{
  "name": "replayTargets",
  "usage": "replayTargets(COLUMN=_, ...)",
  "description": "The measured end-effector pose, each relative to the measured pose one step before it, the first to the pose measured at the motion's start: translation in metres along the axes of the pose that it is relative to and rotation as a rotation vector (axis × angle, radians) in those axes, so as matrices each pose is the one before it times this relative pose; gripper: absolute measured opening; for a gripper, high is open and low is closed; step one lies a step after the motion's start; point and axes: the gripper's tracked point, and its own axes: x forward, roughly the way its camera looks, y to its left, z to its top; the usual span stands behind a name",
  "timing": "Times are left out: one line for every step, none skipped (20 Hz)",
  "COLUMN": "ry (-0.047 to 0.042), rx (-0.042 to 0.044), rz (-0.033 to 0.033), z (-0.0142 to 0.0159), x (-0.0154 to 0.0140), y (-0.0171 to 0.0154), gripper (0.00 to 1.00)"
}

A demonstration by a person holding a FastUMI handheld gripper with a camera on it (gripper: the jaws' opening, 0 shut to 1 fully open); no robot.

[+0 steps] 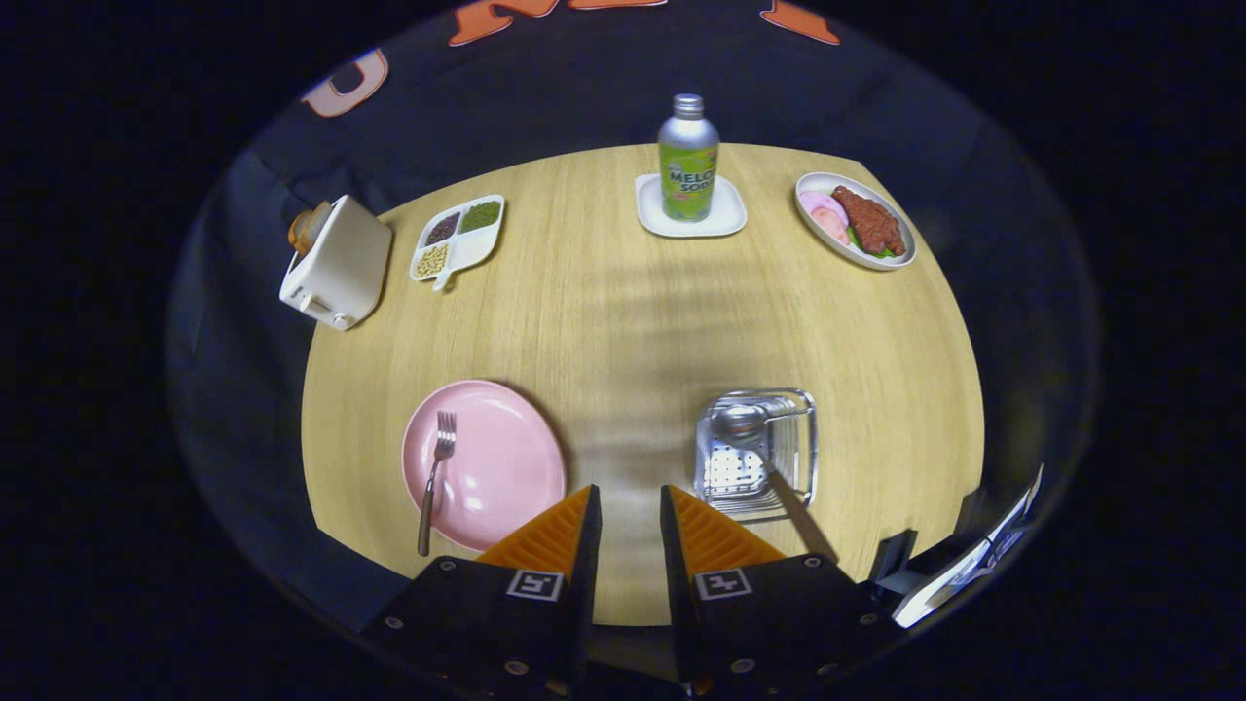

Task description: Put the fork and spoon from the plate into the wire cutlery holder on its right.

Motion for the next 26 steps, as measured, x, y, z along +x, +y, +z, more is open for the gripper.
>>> replayTargets(ry=0.01356, rx=0.00280, rz=0.02270, z=-0.00519, x=0.00499, y=0.01459, gripper=0.43)
replayTargets(ry=0.01186, rx=0.00352, rz=0.01928, z=-0.00595, x=0.00460, y=0.01234, gripper=0.47)
replayTargets(ry=0.00845, rx=0.00424, rz=0.01155, z=-0.00376, x=0.00505, y=0.01080, gripper=0.55)
replayTargets(ry=0.00718, rx=0.00476, rz=0.01134, z=-0.00449, x=0.00615, y=0.01161, gripper=0.58)
replayTargets(ry=0.00906, rx=0.00589, rz=0.01315, z=-0.00406, x=0.00672, y=0.01526, gripper=0.63)
replayTargets(ry=0.00651, rx=0.00554, rz=0.01479, z=-0.00266, x=0.00512, y=0.01229, gripper=0.67)
replayTargets(ry=0.00802, rx=0.00209, rz=0.01188, z=-0.00230, x=0.00446, y=0.01140, gripper=0.71)
replayTargets(ry=0.00675, rx=0.00074, rz=0.00955, z=-0.00258, x=0.00576, y=0.01024, gripper=0.73)
replayTargets(ry=0.01011, rx=-0.00141, rz=0.00705, z=-0.00217, x=0.00548, y=0.00977, gripper=0.75)
replayTargets(ry=0.01320, rx=-0.00219, rz=0.00743, z=-0.00312, x=0.00539, y=0.00606, gripper=0.76)
replayTargets(ry=0.01296, rx=-0.00412, rz=0.00327, z=-0.00328, x=0.00703, y=0.00842, gripper=0.77)
replayTargets(ry=0.01122, rx=-0.00435, rz=0.00015, z=-0.00280, x=0.00623, y=0.00702, gripper=0.77)
replayTargets(ry=0.01173, rx=-0.00371, rz=0.00069, z=-0.00307, x=0.00729, y=0.00700, gripper=0.78)
replayTargets(ry=0.01304, rx=-0.00083, rz=0.00019, z=-0.00255, x=0.00602, y=0.00556, gripper=0.78)
replayTargets(ry=0.01242, rx=-0.00045, rz=-0.00100, z=-0.00121, x=0.00719, y=0.00411, gripper=0.78)
replayTargets(ry=0.01223, rx=0.00119, rz=-0.00544, z=-0.00223, x=0.00754, y=0.00390, gripper=0.78)
replayTargets(ry=0.00802, rx=0.00042, rz=-0.00706, z=-0.00130, x=0.00877, y=0.00247, gripper=0.78)
replayTargets(ry=0.00862, rx=0.00297, rz=-0.00857, z=-0.00064, x=0.00813, y=0.00167, gripper=0.79)
replayTargets(ry=0.00923, rx=0.00811, rz=-0.00185, z=-0.00089, x=0.00677, y=0.00267, gripper=0.78)
replayTargets(ry=0.01009, rx=0.01460, rz=0.00307, z=-0.00146, x=0.00643, y=0.00314, gripper=0.78)
replayTargets(ry=0.00956, rx=0.00933, rz=0.00489, z=-0.00161, x=0.00591, y=0.00387, gripper=0.73)
replayTargets(ry=0.00806, rx=0.00167, rz=-0.00687, z=-0.00178, x=0.00459, y=0.00172, gripper=0.69)
replayTargets(ry=0.00348, rx=-0.00246, rz=-0.00603, z=-0.00085, x=0.00370, y=0.00185, gripper=0.64)
replayTargets(ry=0.00542, rx=-0.00100, rz=-0.01160, z=-0.00137, x=0.00449, y=0.00042, gripper=0.59)
replayTargets(ry=0.00398, rx=0.00027, rz=-0.00838, z=-0.00083, x=0.00266, y=0.00025, gripper=0.48)
replayTargets(ry=0.00024, rx=-0.00085, rz=-0.00856, z=0.00002, x=0.00216, y=-0.00010, gripper=0.39)
